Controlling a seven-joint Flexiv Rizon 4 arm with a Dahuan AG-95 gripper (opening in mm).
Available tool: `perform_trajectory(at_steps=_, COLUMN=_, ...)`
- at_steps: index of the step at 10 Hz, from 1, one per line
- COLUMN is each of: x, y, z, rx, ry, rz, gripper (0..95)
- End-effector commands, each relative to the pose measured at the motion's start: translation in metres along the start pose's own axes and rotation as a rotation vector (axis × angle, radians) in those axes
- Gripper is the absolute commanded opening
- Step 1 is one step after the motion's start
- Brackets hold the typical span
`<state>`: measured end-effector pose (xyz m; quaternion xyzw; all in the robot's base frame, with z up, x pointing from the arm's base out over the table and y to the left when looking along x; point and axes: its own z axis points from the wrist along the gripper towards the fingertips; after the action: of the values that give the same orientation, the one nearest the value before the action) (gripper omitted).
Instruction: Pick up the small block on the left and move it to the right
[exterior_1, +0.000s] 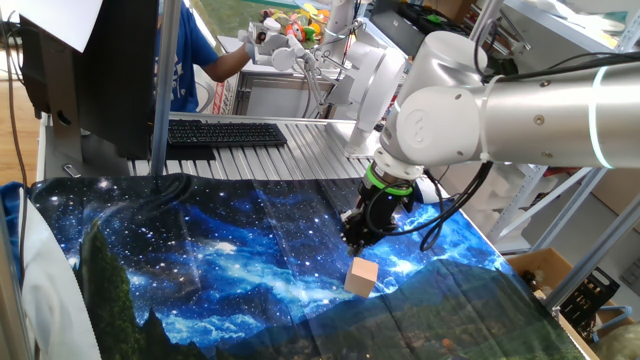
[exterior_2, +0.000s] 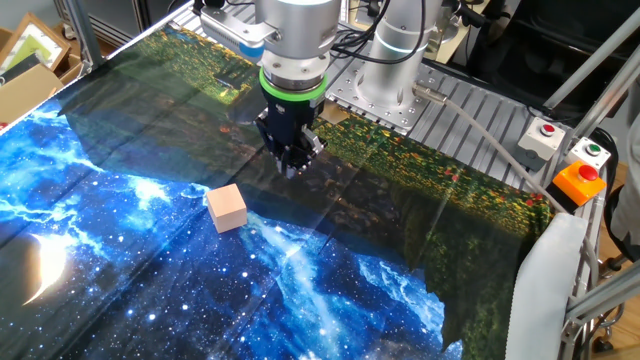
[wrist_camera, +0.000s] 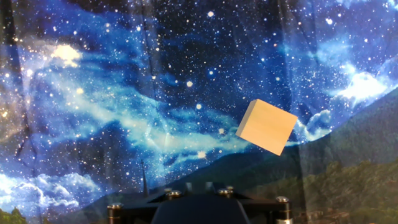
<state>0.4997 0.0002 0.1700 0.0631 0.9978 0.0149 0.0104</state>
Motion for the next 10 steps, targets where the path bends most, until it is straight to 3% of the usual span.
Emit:
perform_trajectory(at_steps=1, x=-0.0001, y=-0.0001, z=0.0001, rx=0.001, ry=-0.001, rz=-0.003, gripper=0.0)
perform_trajectory(at_steps=9, x=-0.0001, y=-0.0001, z=0.0001, rx=0.010, ry=-0.009, rz=0.007, gripper=0.0)
perform_trajectory(at_steps=10, x=-0.0001, y=-0.0001, z=0.0001, rx=0.011, ry=-0.009, rz=0.008, gripper=19.0)
